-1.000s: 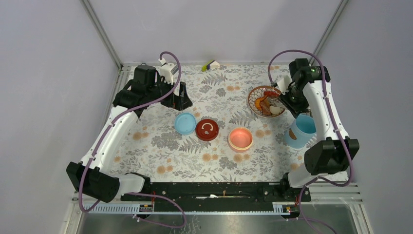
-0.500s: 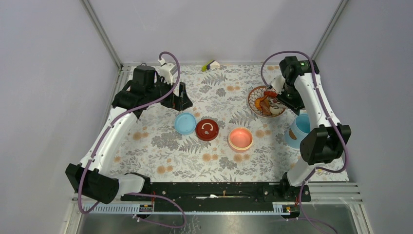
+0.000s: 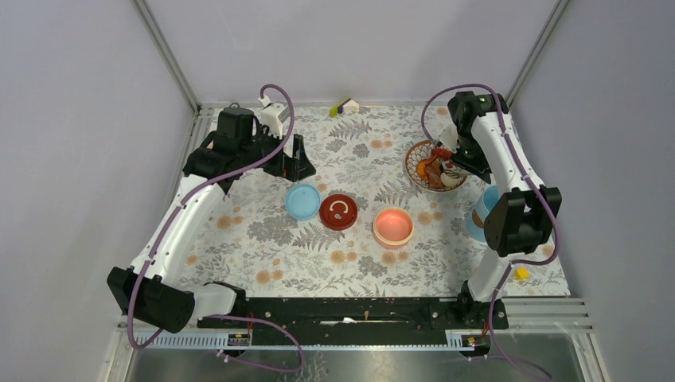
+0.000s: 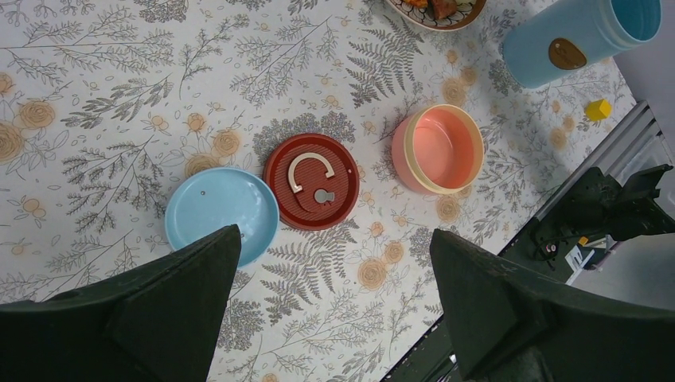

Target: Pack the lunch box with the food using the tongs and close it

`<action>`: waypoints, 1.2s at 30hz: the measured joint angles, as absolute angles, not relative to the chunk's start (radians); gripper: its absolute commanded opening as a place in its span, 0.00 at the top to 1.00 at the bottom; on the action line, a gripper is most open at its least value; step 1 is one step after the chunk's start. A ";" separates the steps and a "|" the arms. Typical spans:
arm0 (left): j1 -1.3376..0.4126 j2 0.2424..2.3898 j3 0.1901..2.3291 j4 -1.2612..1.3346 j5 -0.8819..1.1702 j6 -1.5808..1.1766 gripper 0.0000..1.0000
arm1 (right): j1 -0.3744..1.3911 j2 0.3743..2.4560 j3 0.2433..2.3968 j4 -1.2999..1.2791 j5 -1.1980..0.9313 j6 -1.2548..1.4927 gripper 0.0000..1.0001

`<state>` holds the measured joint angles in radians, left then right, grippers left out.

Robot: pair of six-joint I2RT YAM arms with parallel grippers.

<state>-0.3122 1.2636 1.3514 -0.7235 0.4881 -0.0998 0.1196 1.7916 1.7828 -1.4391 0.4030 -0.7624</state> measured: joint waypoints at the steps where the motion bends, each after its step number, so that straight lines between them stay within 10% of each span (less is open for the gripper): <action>1: -0.312 1.264 1.351 -0.723 0.490 -0.101 0.01 | 0.122 1.798 1.785 -1.440 0.407 -0.764 0.55; 36: -0.312 1.263 1.348 -0.723 0.520 -0.106 0.01 | 0.143 1.874 1.797 -1.439 0.487 -0.777 0.50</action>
